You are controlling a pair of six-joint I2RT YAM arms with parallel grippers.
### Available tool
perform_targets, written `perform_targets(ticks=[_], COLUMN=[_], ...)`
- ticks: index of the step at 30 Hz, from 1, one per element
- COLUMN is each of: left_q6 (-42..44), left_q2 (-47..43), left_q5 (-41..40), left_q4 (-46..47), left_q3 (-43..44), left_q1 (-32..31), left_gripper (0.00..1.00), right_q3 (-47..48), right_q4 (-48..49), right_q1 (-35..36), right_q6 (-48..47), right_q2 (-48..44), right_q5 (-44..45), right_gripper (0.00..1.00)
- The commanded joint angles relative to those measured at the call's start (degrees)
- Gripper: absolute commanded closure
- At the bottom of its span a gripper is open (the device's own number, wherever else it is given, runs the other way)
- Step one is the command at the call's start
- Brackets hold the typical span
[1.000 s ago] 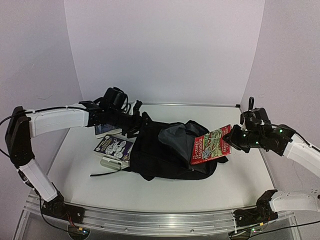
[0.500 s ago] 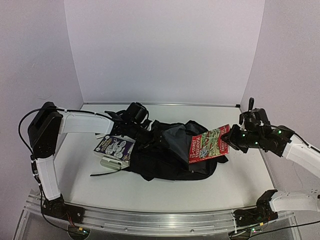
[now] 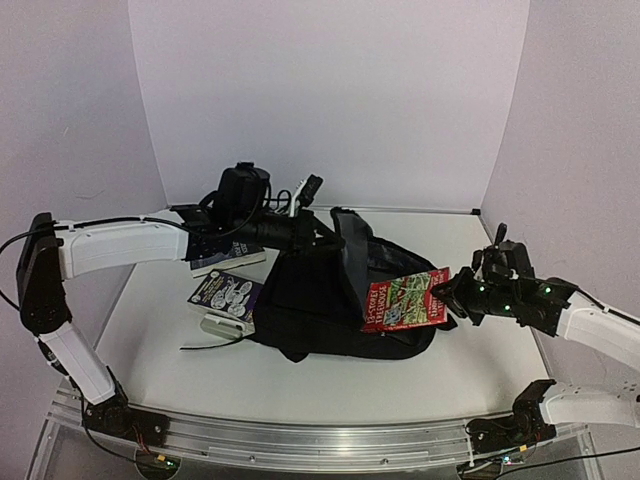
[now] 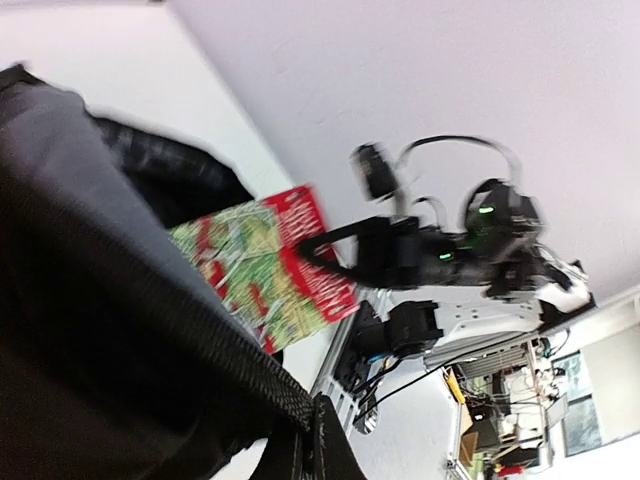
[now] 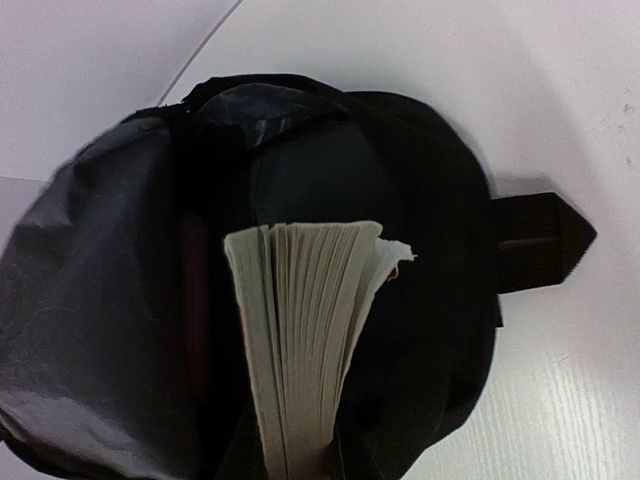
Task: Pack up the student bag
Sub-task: Place the book in the student bag.
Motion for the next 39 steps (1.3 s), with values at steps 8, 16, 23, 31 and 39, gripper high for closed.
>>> perform_targets(ticks=[8, 16, 23, 31, 39], left_q6=[4.67, 2.4, 1.2, 0.4, 2.2], left_q2=[-3.31, -1.74, 0.06, 1.05, 2.31], left_q5=[4.76, 6.03, 7.3, 7.77, 8.08], left_q4=[5.41, 7.47, 6.81, 7.02, 6.16], left_q3=[0.79, 1.62, 3.36, 4.1, 9.1], left_q1=[-0.11, -0.14, -0.11, -0.03, -0.04], left_gripper=[1.0, 1.0, 1.0, 1.0, 1.0], right_q3=[2.38, 4.03, 8.5, 14.7, 14.58], right_q4=[24.57, 38.96, 51.07, 55.76, 50.31], right_q1=[0.12, 2.28, 6.65, 8.18, 9.46], right_q6=[5.26, 5.79, 4.57, 4.22, 11.13], right_q2=[8.61, 20.32, 35.68, 48.76, 52.07], right_q5=[-8.73, -7.64, -3.55, -2.87, 2.4], right_gripper=[1.0, 1.0, 1.0, 1.0, 1.0])
